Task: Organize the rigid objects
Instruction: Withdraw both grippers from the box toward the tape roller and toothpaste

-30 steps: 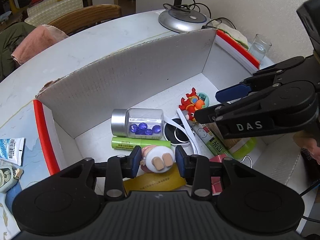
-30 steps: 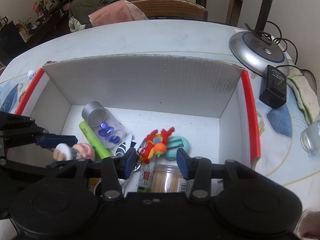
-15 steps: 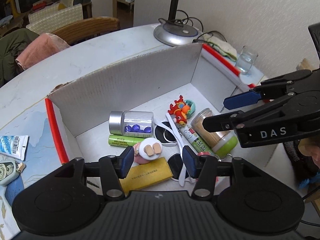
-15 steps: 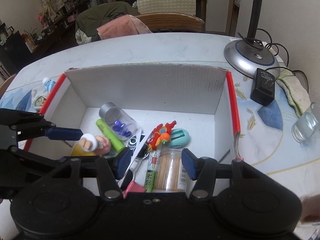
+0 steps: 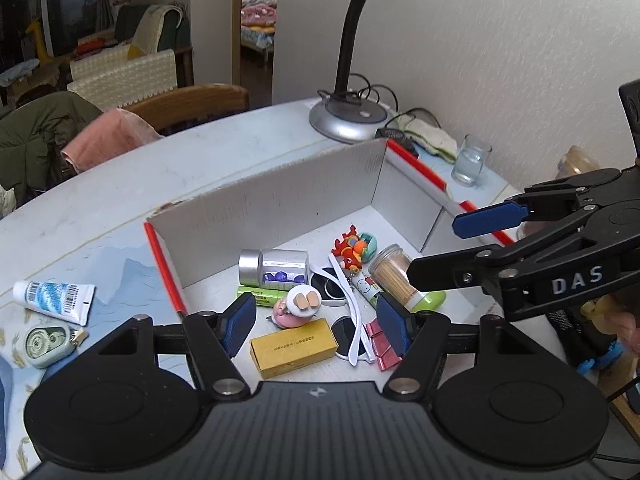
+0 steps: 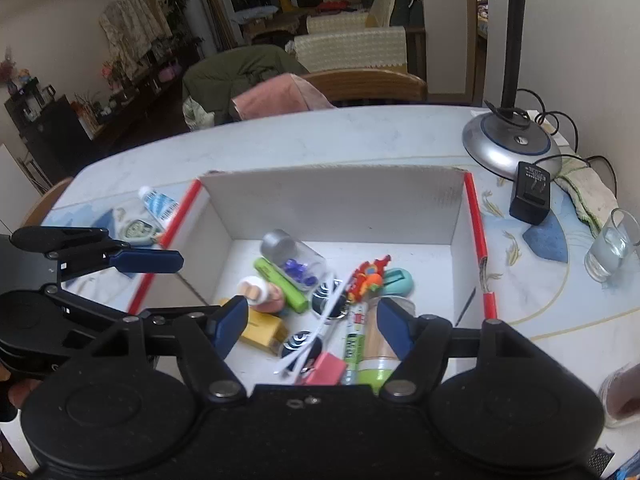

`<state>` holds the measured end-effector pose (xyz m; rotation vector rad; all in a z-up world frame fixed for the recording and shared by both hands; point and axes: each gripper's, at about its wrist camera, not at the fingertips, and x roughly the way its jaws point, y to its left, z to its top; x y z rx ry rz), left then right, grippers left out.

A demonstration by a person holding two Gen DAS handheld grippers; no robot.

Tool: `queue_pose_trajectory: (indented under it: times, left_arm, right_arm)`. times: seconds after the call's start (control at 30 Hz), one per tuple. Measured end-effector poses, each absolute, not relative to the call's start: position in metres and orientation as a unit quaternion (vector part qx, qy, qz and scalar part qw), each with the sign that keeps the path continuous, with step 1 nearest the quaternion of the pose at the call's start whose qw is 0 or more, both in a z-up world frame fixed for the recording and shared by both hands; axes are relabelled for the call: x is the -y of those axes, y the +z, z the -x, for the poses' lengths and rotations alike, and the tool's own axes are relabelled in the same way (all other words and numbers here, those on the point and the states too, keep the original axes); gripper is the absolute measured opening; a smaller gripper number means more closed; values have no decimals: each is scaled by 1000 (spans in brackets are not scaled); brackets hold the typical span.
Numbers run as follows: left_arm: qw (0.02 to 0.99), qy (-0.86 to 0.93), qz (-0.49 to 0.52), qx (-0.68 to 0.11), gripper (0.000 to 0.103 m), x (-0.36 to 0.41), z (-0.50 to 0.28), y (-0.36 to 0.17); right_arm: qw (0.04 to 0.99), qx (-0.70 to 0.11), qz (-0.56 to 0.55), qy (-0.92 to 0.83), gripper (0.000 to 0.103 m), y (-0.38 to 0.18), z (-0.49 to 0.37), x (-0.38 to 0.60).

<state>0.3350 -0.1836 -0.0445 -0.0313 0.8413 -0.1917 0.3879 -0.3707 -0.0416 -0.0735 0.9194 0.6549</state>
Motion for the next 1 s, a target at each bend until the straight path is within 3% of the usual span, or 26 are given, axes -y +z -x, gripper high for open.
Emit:
queue_pose_trajectory:
  times: [0.07,0.23,0.53,0.63,1.0]
  left_arm:
    - [911,-93,21,-400,66,180,-327,-39]
    - [920,-86,25,-381,73,167,-308,-27]
    - [931,-81,31,-354,73,136,-275,-6]
    - [934,-75,37,-346,82,122,-264,-2]
    - [936,-50,64,-342,85,53,-231,-3]
  right_arm:
    - [849,-427,31,311,80,-35,-381,370]
    - [854,-411,20,318,83,-21,-363,368]
    - [865,-382,5,324,90,-2,-329,349]
    - [867,-377,-2,326,92,1,-319,340]
    - [868,-356,-15,345,102,7,-289,287]
